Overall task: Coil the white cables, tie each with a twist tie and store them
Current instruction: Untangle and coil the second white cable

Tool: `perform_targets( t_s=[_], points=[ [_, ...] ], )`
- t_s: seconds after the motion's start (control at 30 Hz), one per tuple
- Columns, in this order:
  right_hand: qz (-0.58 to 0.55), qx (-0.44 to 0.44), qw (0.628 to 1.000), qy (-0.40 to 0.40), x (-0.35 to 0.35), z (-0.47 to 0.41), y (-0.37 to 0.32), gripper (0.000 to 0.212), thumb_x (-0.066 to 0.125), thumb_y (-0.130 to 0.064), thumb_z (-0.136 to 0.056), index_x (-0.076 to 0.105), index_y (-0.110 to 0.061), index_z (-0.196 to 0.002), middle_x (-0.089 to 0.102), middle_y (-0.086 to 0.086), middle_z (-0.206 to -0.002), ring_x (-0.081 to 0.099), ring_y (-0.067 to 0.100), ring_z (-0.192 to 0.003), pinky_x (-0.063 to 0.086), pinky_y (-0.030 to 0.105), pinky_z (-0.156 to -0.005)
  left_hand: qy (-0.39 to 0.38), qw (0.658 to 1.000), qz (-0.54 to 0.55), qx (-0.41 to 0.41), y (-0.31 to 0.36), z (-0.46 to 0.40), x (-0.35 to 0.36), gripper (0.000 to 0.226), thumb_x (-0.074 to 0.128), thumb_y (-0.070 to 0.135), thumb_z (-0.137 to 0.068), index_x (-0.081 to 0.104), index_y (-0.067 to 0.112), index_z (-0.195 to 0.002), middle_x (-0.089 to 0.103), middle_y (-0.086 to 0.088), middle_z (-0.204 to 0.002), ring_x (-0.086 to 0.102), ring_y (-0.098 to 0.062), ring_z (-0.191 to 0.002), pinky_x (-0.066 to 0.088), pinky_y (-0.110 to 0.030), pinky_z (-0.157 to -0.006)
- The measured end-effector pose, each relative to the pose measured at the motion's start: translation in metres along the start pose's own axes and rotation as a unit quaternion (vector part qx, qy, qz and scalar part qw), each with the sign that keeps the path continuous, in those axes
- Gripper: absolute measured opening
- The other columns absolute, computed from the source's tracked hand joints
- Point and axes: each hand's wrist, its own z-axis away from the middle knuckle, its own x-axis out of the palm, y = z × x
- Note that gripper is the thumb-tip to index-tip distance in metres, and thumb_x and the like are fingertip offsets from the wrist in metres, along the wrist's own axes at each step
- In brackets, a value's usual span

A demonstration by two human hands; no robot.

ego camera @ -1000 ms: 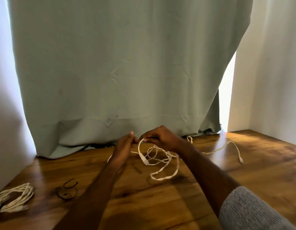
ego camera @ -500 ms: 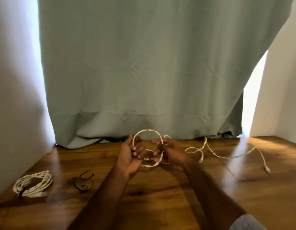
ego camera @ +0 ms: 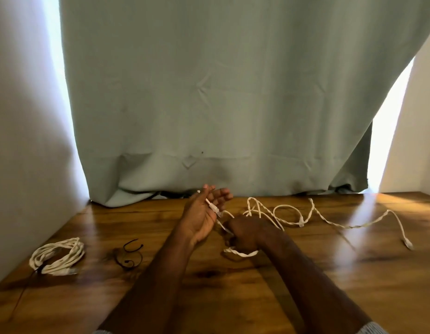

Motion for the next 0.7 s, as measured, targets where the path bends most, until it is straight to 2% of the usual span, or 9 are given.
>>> perform_targets(
  t_s=[0.1, 0.17, 0.23, 0.3, 0.37, 0.47, 0.57, 0.63, 0.7],
  points=[
    [-0.048, -0.047, 0.998, 0.005, -0.008, 0.007, -0.003, 0.041, 0.073, -0.032, -0.088, 0.063, -0.016, -0.125, 0.067, 0.007, -0.125, 0.063, 0.025, -0.111, 0.049, 0.03, -0.086, 0.017, 0.995, -0.091, 0.034, -0.005, -0.006, -0.001, 0.024, 0.029, 0.024, -0.109, 0.045, 0.007, -0.116, 0.075, -0.016, -0.093, 0.075, -0.027, -0.086, 0.057, -0.029, -0.073],
    [-0.18, -0.062, 0.982, 0.013, -0.016, 0.015, -0.002, 0.04, 0.077, -0.027, -0.087, 0.065, -0.016, -0.124, 0.07, -0.003, -0.114, 0.066, 0.005, -0.093, 0.048, 0.021, -0.076, 0.014, 0.976, -0.212, 0.051, -0.008, -0.004, -0.003, 0.026, 0.033, 0.024, -0.108, 0.05, 0.007, -0.119, 0.075, -0.013, -0.088, 0.074, -0.023, -0.082, 0.057, -0.028, -0.073],
    [-0.378, -0.048, 0.925, -0.003, -0.025, 0.025, 0.004, 0.032, 0.069, -0.016, -0.094, 0.063, -0.016, -0.125, 0.069, -0.004, -0.099, 0.064, -0.001, -0.066, 0.046, 0.016, -0.057, 0.009, 0.937, -0.341, 0.075, -0.014, -0.001, -0.006, 0.027, 0.04, 0.025, -0.106, 0.06, 0.009, -0.111, 0.074, -0.006, -0.086, 0.072, -0.016, -0.079, 0.055, -0.024, -0.069],
    [-0.501, -0.018, 0.864, -0.044, -0.026, 0.034, 0.013, 0.021, 0.057, -0.012, -0.101, 0.061, -0.016, -0.12, 0.071, 0.006, -0.086, 0.063, 0.007, -0.054, 0.04, 0.016, -0.042, -0.011, 0.894, -0.433, 0.113, -0.022, 0.002, -0.01, 0.027, 0.047, 0.03, -0.104, 0.065, 0.013, -0.095, 0.069, 0.0, -0.08, 0.067, -0.013, -0.075, 0.053, -0.029, -0.065],
    [-0.576, -0.036, 0.814, -0.057, -0.02, 0.038, 0.023, 0.019, 0.057, -0.019, -0.1, 0.059, -0.013, -0.118, 0.073, 0.013, -0.089, 0.065, 0.014, -0.061, 0.035, 0.017, -0.041, -0.039, 0.84, -0.518, 0.154, -0.03, 0.003, -0.014, 0.034, 0.05, 0.04, -0.102, 0.062, 0.017, -0.08, 0.064, 0.0, -0.07, 0.063, -0.016, -0.067, 0.05, -0.041, -0.064],
    [-0.63, -0.032, 0.774, -0.05, -0.01, 0.033, 0.031, 0.039, 0.051, -0.048, -0.1, 0.068, -0.015, -0.111, 0.073, 0.02, -0.102, 0.062, 0.017, -0.069, 0.032, 0.021, -0.047, -0.003, 0.775, -0.604, 0.186, -0.042, 0.0, -0.022, 0.031, 0.055, 0.039, -0.1, 0.058, 0.023, -0.074, 0.063, 0.003, -0.07, 0.063, -0.013, -0.069, 0.049, -0.038, -0.063],
    [-0.641, 0.01, 0.765, 0.064, -0.007, 0.028, 0.03, 0.056, 0.037, -0.06, -0.101, 0.074, -0.017, -0.1, 0.071, 0.015, -0.097, 0.059, 0.019, -0.07, 0.041, 0.025, -0.056, 0.091, 0.859, -0.471, 0.179, -0.046, -0.008, -0.019, 0.029, 0.059, 0.041, -0.096, 0.065, 0.021, -0.076, 0.071, 0.001, -0.072, 0.069, -0.013, -0.072, 0.057, -0.039, -0.067],
    [-0.582, 0.017, 0.797, 0.158, -0.007, 0.028, 0.028, 0.055, 0.032, -0.056, -0.104, 0.072, -0.019, -0.109, 0.072, 0.005, -0.105, 0.058, 0.015, -0.076, 0.043, 0.025, -0.062, 0.136, 0.898, -0.399, 0.128, -0.043, -0.015, -0.017, 0.038, 0.052, 0.046, -0.099, 0.065, 0.018, -0.078, 0.071, -0.002, -0.072, 0.069, -0.021, -0.071, 0.055, -0.042, -0.067],
    [-0.513, -0.009, 0.838, 0.184, -0.006, 0.03, 0.026, 0.044, 0.039, -0.052, -0.104, 0.071, -0.023, -0.111, 0.071, -0.006, -0.108, 0.06, 0.008, -0.081, 0.047, 0.025, -0.067, 0.148, 0.928, -0.335, 0.068, -0.04, -0.018, -0.016, 0.05, 0.039, 0.048, -0.103, 0.061, 0.012, -0.075, 0.062, -0.002, -0.06, 0.06, -0.021, -0.059, 0.046, -0.032, -0.056]
  ],
)
